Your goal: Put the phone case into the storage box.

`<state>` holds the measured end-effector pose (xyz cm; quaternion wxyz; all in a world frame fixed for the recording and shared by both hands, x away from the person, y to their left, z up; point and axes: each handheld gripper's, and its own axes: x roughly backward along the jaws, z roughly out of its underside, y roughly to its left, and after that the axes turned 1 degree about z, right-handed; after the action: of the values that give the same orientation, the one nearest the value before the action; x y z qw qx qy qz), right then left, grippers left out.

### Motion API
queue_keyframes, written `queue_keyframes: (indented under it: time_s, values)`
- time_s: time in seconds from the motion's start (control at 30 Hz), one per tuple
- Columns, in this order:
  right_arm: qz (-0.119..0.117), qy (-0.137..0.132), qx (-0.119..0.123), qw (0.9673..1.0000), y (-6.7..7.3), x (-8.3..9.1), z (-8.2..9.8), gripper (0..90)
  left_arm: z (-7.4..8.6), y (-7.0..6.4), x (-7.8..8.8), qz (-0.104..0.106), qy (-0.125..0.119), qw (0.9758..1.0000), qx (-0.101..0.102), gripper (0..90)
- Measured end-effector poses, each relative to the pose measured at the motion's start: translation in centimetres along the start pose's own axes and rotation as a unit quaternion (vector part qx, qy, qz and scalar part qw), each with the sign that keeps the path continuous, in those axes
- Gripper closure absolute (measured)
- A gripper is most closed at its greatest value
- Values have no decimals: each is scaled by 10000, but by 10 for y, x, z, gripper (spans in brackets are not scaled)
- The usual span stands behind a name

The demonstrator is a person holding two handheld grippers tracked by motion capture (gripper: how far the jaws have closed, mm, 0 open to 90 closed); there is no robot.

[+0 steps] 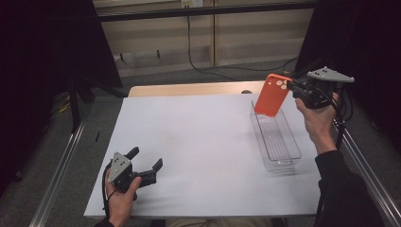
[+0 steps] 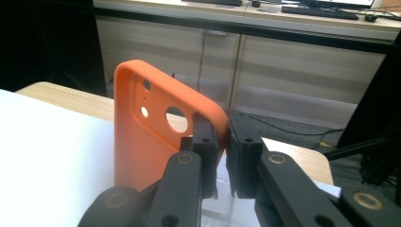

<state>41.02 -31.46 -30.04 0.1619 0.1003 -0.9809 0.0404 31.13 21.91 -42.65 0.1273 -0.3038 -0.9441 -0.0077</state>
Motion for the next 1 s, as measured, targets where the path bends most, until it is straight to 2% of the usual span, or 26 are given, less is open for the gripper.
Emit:
queue_keyframes:
  time_s: [0.53, 1.0]
  values:
    - [178, 22, 63, 9998, -5, -16, 6, 829, 0, 0, 0, -4, 16, 10000, -49, 27]
    - [357, 195, 224, 9989, -6, -38, 14, 830, 0, 1, -1, 9, 6, 10000, -38, 27]
